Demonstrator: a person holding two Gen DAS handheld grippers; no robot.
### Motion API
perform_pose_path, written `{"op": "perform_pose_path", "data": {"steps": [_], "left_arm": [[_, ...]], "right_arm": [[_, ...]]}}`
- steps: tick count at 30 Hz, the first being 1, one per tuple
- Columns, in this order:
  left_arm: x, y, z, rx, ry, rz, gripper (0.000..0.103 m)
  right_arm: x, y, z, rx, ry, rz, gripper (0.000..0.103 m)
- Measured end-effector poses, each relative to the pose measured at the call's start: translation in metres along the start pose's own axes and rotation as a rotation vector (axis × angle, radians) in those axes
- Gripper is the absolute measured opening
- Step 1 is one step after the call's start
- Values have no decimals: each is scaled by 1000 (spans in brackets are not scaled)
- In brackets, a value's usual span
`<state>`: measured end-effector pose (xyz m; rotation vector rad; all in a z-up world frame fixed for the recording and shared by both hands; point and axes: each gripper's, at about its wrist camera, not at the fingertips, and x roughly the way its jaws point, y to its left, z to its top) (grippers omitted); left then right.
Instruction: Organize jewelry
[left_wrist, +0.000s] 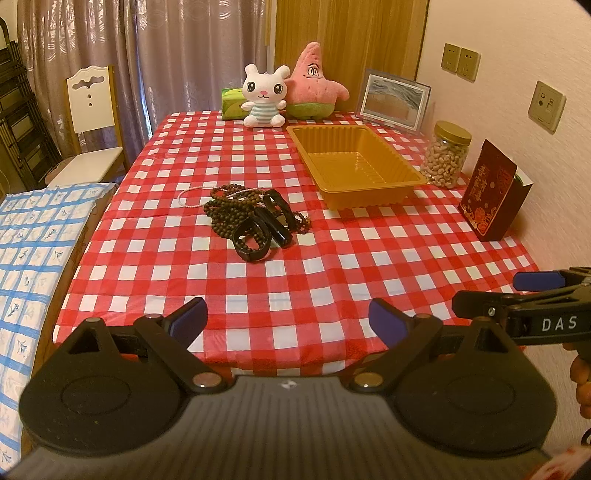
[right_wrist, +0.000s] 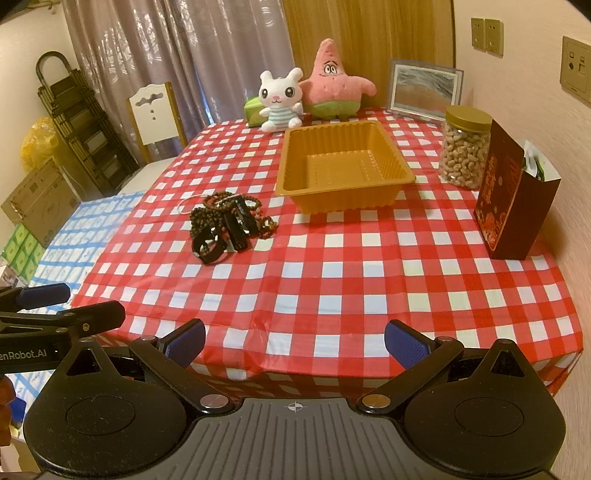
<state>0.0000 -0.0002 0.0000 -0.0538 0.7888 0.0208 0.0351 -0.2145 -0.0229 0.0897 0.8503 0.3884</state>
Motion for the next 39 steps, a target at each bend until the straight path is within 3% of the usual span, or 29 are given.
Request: {"op": "perform_pose_path", "data": {"steps": [39], "left_arm": [[0,0,0,-1,-1,3,93]], "right_arm": [[0,-3,-1,-1,-3,4,103]]}}
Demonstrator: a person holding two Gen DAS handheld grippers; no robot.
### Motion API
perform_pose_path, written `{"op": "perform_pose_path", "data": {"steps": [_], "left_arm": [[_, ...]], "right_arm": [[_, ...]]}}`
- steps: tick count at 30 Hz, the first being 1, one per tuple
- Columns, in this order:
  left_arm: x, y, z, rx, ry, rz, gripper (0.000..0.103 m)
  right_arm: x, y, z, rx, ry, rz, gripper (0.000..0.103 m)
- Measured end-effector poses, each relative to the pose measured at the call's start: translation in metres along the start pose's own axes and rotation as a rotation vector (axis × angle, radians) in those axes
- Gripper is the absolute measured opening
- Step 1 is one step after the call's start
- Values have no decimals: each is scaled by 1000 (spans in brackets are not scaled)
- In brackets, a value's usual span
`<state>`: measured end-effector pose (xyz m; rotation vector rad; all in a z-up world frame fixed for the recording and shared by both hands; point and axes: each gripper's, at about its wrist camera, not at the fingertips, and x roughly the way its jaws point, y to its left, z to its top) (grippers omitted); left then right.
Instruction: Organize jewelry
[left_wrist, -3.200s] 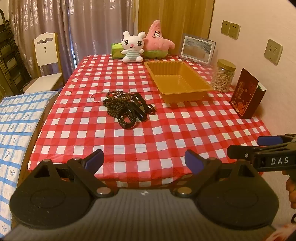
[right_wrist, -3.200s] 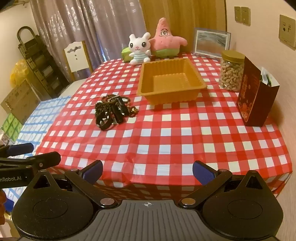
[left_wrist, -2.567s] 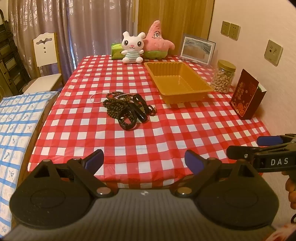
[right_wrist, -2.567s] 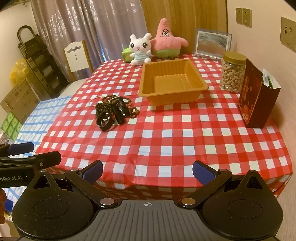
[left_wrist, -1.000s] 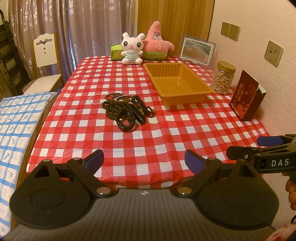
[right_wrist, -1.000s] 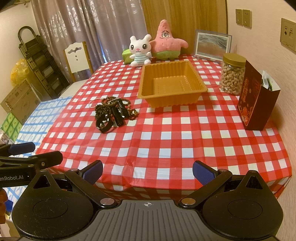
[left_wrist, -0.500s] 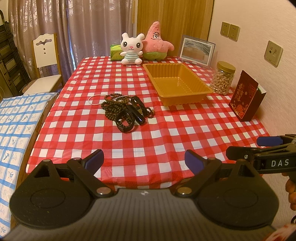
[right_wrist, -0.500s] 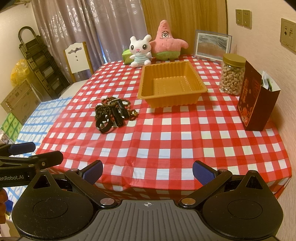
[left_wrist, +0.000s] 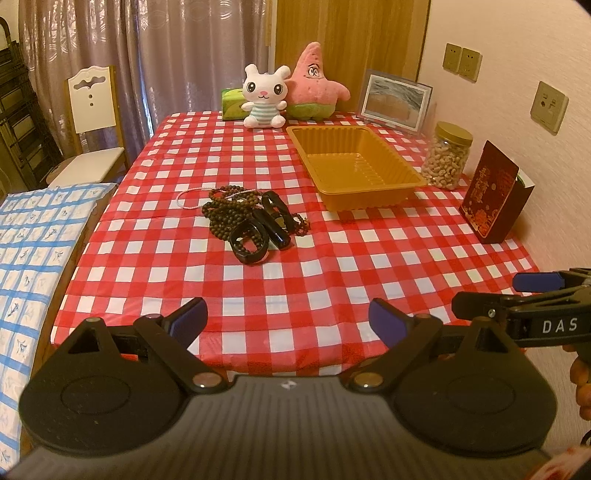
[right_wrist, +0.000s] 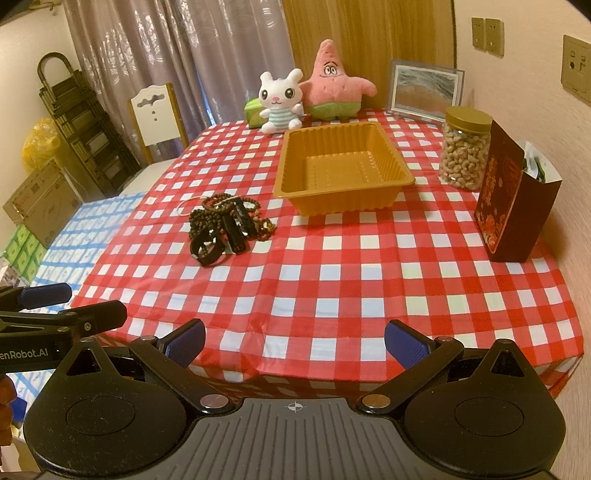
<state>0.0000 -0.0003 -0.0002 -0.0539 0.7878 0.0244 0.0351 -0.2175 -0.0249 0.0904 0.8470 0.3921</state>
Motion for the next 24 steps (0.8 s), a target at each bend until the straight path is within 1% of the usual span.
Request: {"op": "perform_pose_path", "data": {"steps": [3,4,8,14,17,21,24], "left_arm": [[1,0,0,-2,-1,6,93],[1,-6,6,-4,-1,9,93],[19,-4,12,-17,12,18,93],[38,3,9,-26,23,59,93],[50,6,12,-28,17,74,93],[66,8,20,-25,9,93,93],[81,12,28,-24,5,96,93]], "right_arm": [[1,-3,4,1,-2,9,103],[2,-4,7,1,-6,14,103],[8,-13,9,4,-22,8,103],[16,-38,7,32,-47,-8,102],[23,-51,10,42,-62,-19,101],[37,-67,20,75,-78,-12,100],[48,-74,27,81,-90,-11,98]]}}
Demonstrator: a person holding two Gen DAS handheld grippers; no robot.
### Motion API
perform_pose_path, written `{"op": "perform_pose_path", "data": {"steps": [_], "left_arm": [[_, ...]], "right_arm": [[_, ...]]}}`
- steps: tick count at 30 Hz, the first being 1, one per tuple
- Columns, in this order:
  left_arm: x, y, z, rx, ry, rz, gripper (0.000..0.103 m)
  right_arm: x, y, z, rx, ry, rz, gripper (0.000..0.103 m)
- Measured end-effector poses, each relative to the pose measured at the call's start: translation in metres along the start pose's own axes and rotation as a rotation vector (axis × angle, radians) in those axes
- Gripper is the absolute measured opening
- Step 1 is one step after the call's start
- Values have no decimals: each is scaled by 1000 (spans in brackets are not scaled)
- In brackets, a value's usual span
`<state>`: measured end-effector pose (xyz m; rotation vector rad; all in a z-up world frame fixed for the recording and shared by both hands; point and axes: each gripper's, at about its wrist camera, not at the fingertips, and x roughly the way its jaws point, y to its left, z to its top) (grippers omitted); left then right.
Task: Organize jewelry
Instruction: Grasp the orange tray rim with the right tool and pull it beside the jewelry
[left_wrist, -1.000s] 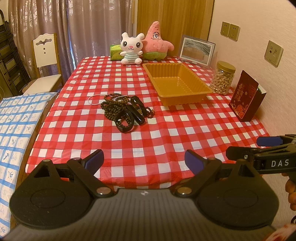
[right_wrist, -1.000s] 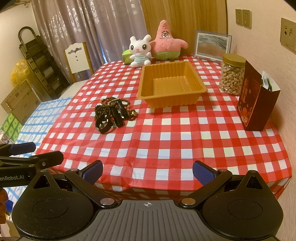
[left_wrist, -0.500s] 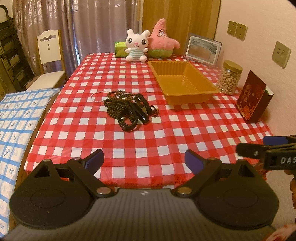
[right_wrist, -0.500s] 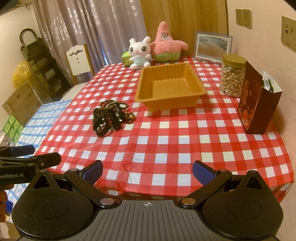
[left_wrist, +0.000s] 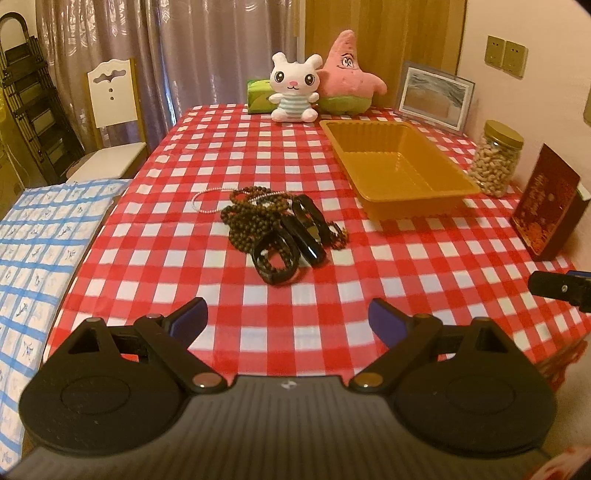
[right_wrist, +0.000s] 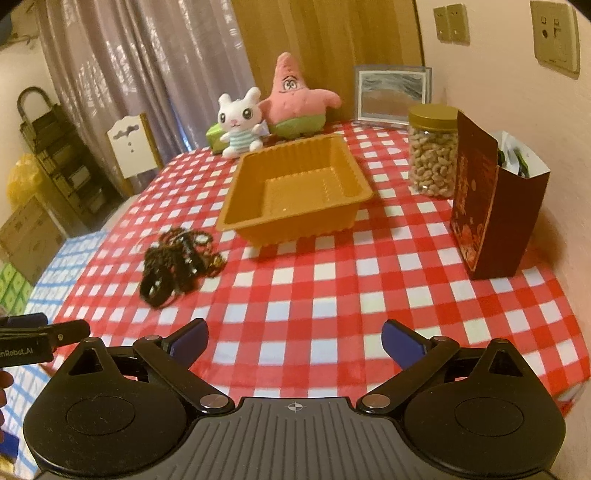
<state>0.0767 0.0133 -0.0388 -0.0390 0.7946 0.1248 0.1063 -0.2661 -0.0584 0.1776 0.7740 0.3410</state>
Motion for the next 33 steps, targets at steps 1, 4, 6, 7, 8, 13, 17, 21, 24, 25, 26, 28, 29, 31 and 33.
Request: {"op": "perform_pose_path", "data": {"steps": [1,4,6,7,8,13,17,21,24,25,26,28,29,31,33], "left_arm": [[5,0,3,2,2,0,93],[24,3,12,5,1,-1,93],[37,5,18,13,-1,-1,93],[43,6,21,16,2,1,92],[52,7,25,19,9,0,91],[84,17,40,25,30,-11,89],[107,25,51,33,48,-20,89],[125,35,59,43,66,-33,89],[135,40,64,54,73,-41,89],[137,42,65,56,74,-45,89],[141,43,66,60,78,-47,89],[145,44,69,65,87,-62,88],[147,44,69,71,87,-72,88],[149,44,70,88,82,-84,88],[151,42,69,101,86,-94,88]], "right_arm": [[6,-2,3,-1,-4,-4,96],[23,-7,12,5,-11,-9,92],[37,-11,19,16,-19,-15,88],[43,-13,23,21,-23,-17,85],[49,-16,26,26,-28,-24,83],[84,-30,49,66,-71,-75,69],[110,-43,64,130,-112,-121,61],[133,-57,75,209,-138,-168,53],[143,-64,80,270,-156,-185,46],[145,-65,82,287,-169,-187,43],[147,-66,83,299,-178,-192,40],[151,-68,86,336,-188,-195,32],[154,-68,87,355,-189,-193,27],[154,-68,88,384,-198,-202,23],[150,-69,87,412,-209,-197,20]]}}
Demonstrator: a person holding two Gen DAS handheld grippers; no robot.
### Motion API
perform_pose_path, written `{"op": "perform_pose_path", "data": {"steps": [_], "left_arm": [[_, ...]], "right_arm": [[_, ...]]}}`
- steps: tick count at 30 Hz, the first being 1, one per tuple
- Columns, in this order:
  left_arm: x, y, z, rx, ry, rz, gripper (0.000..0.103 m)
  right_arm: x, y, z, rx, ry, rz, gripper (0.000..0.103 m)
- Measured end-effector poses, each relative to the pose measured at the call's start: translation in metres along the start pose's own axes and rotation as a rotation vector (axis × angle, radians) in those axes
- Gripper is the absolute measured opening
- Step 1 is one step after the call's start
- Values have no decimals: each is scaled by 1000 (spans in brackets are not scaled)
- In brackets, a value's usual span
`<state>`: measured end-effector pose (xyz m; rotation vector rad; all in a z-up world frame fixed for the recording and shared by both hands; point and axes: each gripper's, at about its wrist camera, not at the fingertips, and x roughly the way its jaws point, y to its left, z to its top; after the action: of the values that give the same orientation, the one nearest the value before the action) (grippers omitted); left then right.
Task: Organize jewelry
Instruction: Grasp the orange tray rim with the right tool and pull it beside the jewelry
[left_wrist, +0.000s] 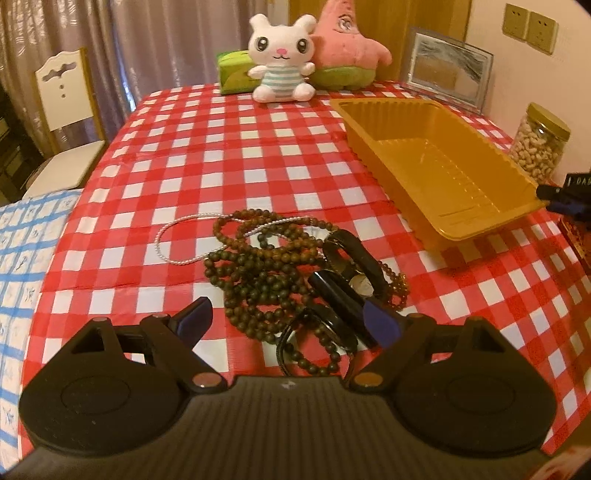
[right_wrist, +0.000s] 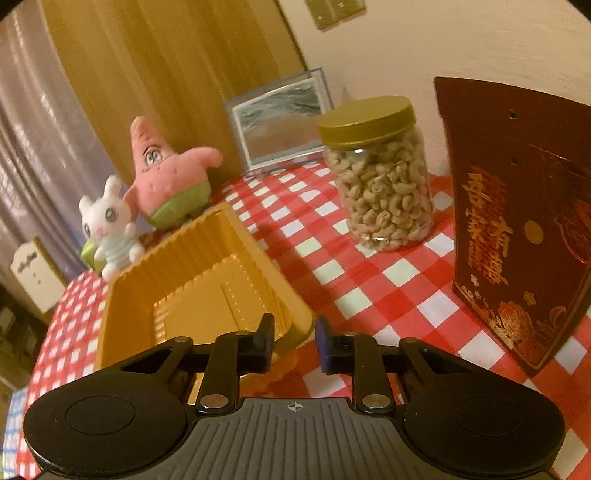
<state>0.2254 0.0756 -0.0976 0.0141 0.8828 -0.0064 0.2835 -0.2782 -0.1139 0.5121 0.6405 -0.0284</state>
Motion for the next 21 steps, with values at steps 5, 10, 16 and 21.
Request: {"op": "perform_pose_path", "data": {"steps": [5,10,16,21], "left_arm": [[2,-2,-3,14,20,-20,86],[-2,-8,-8,9,21,-28,86],[-7,-22,-13,-1,19,-18,86],[-8,-27,-12,-15,-6,15,86]], "right_arm": [[-22,-7,-5,69,25,17,16],[-56,-19,-16,55,59,1,1],[-84,-37,-34,81,56,20,14],[-78,-39,-37,126,-45,62,65]]}}
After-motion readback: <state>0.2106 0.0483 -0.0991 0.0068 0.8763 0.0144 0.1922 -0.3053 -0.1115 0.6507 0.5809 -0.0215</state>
